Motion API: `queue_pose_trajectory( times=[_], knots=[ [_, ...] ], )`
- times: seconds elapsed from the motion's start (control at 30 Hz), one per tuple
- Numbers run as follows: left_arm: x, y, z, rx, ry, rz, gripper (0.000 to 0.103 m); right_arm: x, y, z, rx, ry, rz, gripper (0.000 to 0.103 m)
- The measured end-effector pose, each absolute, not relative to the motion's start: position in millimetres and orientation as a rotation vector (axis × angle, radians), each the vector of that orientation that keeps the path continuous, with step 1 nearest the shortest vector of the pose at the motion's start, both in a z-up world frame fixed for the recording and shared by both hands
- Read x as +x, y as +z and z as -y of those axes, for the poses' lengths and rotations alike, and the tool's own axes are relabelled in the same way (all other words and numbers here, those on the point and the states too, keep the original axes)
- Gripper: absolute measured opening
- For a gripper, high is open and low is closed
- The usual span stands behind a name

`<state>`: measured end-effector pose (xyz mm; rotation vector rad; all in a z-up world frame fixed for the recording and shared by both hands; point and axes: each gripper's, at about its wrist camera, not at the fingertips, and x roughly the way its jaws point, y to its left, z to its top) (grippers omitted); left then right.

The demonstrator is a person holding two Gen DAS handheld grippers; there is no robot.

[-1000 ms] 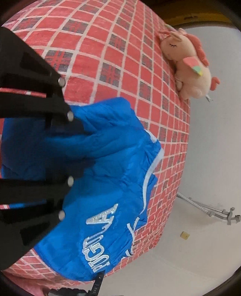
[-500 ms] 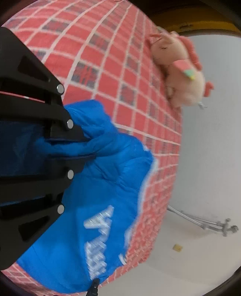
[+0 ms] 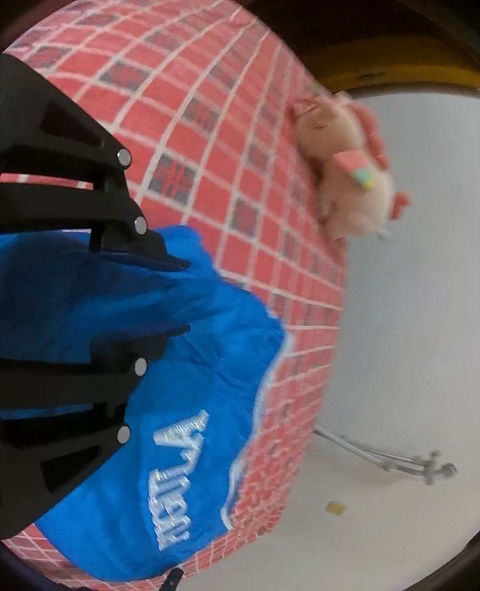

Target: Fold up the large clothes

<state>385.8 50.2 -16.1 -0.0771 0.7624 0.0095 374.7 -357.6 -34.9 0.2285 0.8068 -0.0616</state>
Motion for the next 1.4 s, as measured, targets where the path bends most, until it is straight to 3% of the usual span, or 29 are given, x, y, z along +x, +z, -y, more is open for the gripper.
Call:
queue_pose_trajectory(
  times=[0.17,0.4,0.73,1.1,1.4],
  knots=[
    [374,-4,6,-0.059,-0.084,-0.752,0.027,373,-24,304,0.181,0.047,-0.793,0.041],
    [380,-47,64,-0.034,-0.130,-0.841,0.028,380,-60,254,0.124,0.025,-0.821,0.040],
    [377,-81,70,0.036,-0.115,-0.820,0.029,379,-103,246,0.063,0.019,-0.832,0.039],
    [350,-52,79,0.026,-0.140,-0.771,0.029,356,-74,230,0.079,0.086,-0.800,0.040],
    [361,-79,78,0.053,-0.174,-0.839,0.030,362,-98,226,0.063,0.070,-0.836,0.040]
  ],
)
